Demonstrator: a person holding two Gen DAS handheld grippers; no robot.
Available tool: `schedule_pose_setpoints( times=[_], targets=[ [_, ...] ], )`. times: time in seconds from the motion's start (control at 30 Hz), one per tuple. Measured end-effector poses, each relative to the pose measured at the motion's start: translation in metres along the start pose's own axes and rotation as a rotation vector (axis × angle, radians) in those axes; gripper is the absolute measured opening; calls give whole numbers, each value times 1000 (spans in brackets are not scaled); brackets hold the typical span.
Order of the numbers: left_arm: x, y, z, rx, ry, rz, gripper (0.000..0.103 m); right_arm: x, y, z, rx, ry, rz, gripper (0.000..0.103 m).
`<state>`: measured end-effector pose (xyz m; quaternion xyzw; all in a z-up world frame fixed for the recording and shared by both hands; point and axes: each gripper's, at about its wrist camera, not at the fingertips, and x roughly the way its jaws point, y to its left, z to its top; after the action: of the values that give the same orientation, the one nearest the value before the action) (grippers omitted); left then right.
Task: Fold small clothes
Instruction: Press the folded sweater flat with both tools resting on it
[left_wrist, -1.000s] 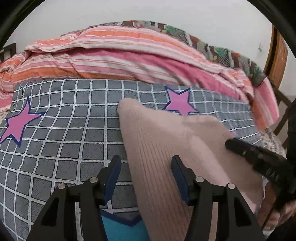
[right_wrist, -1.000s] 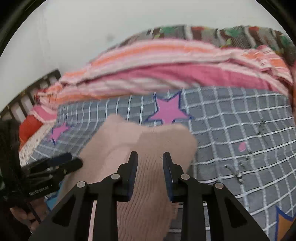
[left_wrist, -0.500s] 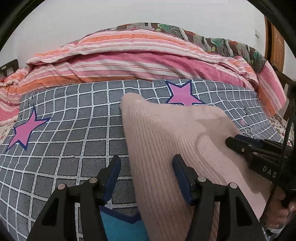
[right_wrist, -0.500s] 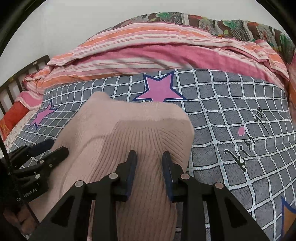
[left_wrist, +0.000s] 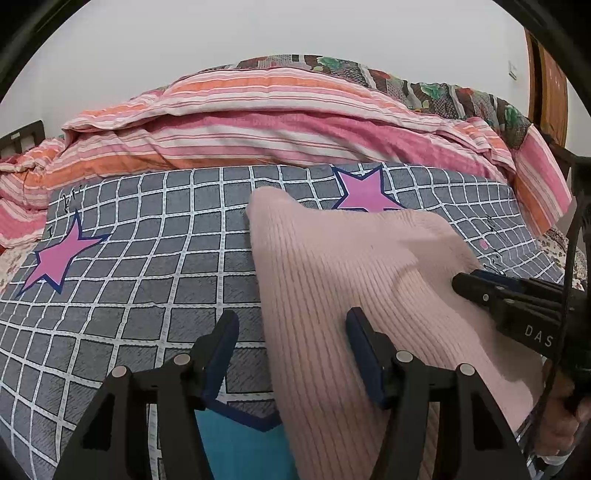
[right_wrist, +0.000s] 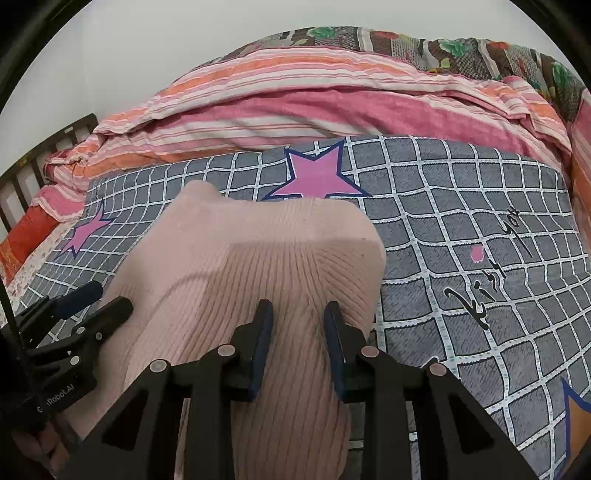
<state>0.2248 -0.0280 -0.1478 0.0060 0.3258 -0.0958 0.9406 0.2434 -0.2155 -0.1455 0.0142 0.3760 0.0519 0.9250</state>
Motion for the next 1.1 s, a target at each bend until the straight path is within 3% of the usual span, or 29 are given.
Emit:
schedule_pose_setpoints(
  times=[1.1],
  targets=[
    [0,1,0,-4,-5,0,61,-1,1,-2,-19,-15,-10,29]
  ],
)
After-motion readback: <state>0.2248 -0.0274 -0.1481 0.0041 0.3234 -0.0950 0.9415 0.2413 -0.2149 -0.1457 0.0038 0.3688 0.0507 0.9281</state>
